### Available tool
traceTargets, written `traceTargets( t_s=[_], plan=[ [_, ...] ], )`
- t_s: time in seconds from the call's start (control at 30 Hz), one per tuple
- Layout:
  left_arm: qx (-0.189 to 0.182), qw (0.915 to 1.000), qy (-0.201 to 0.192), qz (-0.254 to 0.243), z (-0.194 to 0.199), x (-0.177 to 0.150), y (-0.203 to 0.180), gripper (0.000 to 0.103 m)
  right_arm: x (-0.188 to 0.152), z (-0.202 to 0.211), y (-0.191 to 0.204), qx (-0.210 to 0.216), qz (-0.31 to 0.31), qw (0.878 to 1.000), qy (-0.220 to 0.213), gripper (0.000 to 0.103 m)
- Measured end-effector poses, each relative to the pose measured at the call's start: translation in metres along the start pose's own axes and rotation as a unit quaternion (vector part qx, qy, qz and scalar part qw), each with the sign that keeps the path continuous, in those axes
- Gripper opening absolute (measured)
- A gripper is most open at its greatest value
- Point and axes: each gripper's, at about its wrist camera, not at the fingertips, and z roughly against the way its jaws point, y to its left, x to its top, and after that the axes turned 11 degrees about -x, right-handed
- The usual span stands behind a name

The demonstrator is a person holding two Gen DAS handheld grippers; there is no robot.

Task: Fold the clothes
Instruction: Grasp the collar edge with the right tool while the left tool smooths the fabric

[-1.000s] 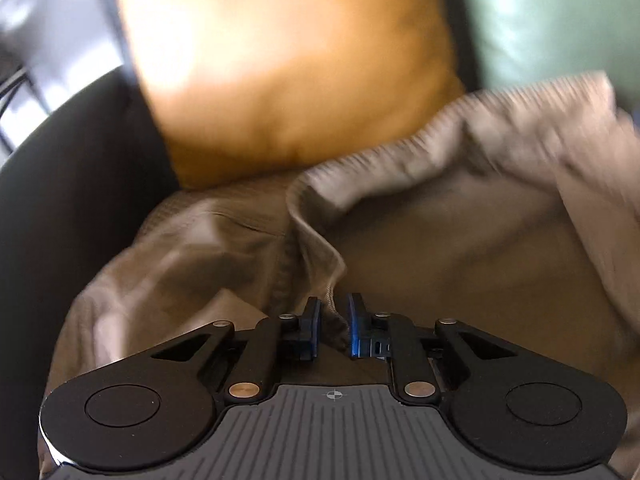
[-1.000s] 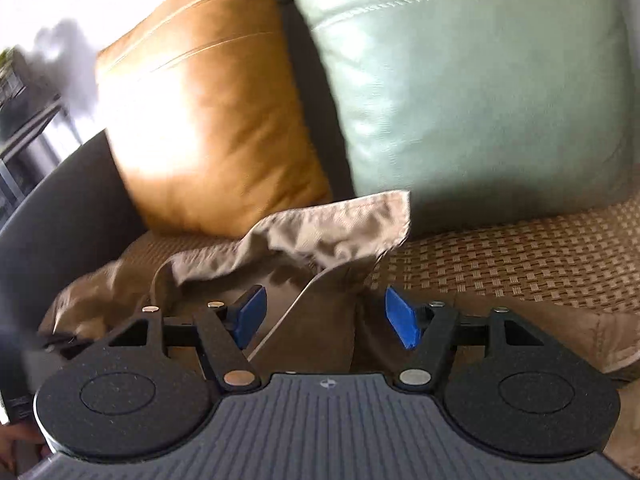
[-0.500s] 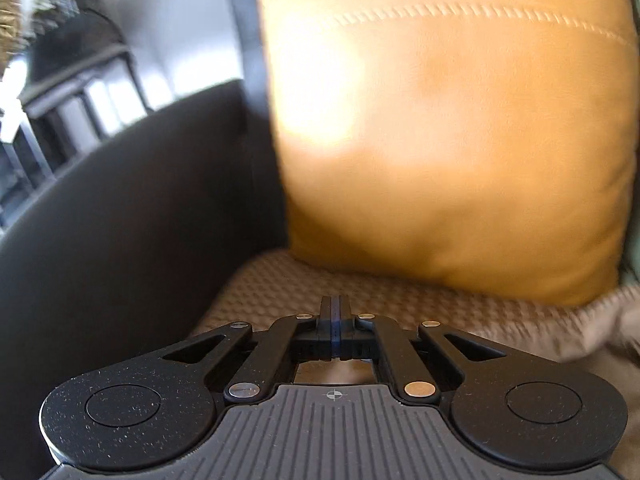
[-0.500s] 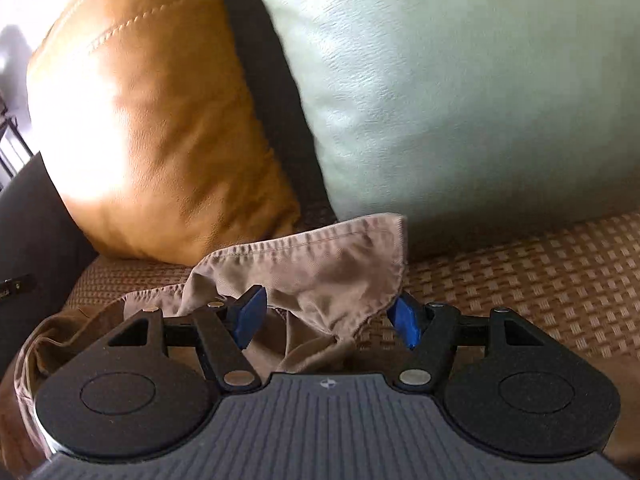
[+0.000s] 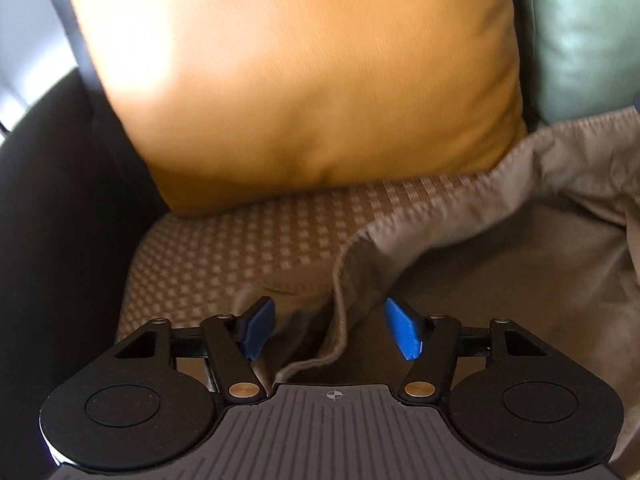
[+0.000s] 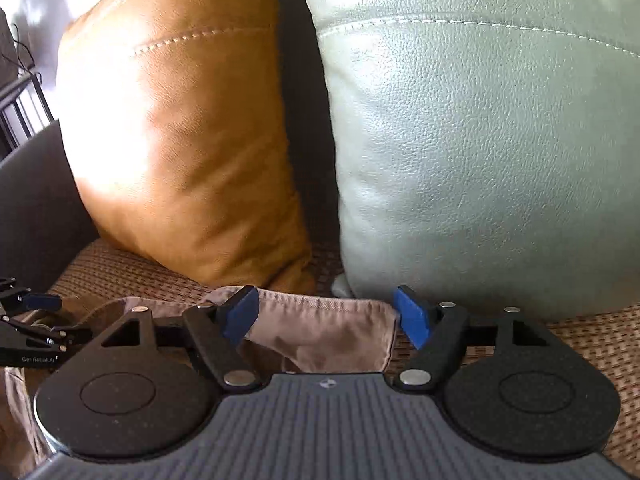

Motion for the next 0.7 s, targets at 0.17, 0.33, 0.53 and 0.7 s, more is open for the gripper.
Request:
traceTargets(
  t_s=[0.17,0.33,0.53,0.7],
  plan=[
    [0.027,0.9985,0.018,-0.044,-0.009,-0.007,-0.003,0.011,0.002,-0.017,-0.005,-0.001,0.008,1.0,0.016,0.078],
    [-0.001,0.9979,0.008,-0.064,0.001,-0.013,-0.002,0.0,0.0,-0.036,-0.006,0.011,0.015,0.999,0.035,0.078],
    [0.028,0.9973,-0.061,-0.028,0.017,-0.006,0.006,0.0,-0.001,-0.035,0.0,0.062,0.042,0.995,0.069,0.021],
    [0.049,0.9909,-0.108,0.063,0.028,0.014,0.031,0.0,0.014,-0.005,0.008,0.086,0.079,0.992,0.049,0.006]
  ],
)
